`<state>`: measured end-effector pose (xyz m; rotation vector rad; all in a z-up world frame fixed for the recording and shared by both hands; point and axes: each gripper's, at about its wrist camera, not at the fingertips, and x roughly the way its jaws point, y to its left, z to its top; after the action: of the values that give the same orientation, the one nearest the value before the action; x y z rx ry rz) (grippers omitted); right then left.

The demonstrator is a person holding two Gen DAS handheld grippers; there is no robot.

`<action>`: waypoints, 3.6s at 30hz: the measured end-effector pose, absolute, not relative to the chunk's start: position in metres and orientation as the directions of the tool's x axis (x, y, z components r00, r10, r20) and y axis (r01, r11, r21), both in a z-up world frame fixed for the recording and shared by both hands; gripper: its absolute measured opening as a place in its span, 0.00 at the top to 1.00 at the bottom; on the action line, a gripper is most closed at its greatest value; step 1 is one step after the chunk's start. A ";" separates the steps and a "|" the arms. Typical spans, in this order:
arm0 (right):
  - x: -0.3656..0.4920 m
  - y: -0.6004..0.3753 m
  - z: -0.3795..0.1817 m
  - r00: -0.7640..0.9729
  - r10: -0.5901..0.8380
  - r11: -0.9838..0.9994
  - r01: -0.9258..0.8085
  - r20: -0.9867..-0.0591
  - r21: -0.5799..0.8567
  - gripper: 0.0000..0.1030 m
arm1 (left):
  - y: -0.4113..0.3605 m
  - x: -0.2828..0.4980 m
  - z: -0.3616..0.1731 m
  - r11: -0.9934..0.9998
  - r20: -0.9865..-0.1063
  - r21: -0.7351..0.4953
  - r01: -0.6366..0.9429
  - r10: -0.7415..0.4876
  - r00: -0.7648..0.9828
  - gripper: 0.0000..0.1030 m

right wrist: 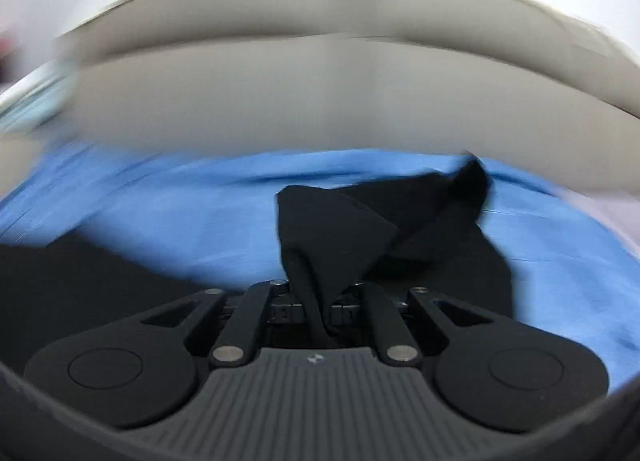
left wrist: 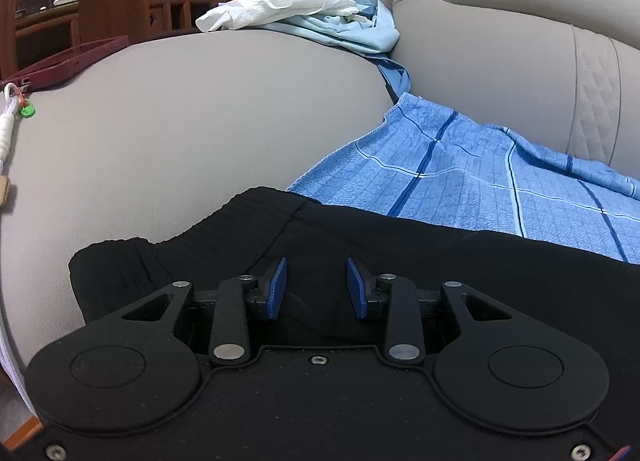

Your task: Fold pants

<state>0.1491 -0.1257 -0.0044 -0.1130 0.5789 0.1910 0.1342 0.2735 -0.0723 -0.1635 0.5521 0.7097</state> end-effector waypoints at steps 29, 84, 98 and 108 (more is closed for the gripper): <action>-0.007 -0.146 -0.067 0.873 -0.059 0.976 -0.053 -0.485 -0.214 0.16 | 0.110 0.033 -0.020 0.958 -0.518 -0.234 -0.165 0.021 0.855 0.39; 0.001 -0.178 -0.099 0.899 -0.242 0.870 0.035 -0.365 -0.491 0.19 | 0.033 0.018 -0.066 0.949 -0.609 -0.088 -0.302 0.189 0.771 0.90; -0.024 -0.194 -0.036 0.859 0.154 0.967 -0.232 -0.488 -0.103 0.07 | 0.044 0.006 -0.062 0.963 -0.604 -0.133 -0.236 0.111 0.789 0.64; 0.040 -0.175 -0.037 0.880 0.137 0.985 -0.169 -0.456 -0.031 0.30 | 0.056 0.010 -0.066 0.958 -0.615 -0.097 -0.271 0.156 0.773 0.49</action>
<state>0.0402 -0.1752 -0.0370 -0.0710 0.4695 0.1596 0.0098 0.0559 -0.0664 -0.1848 0.6479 0.2325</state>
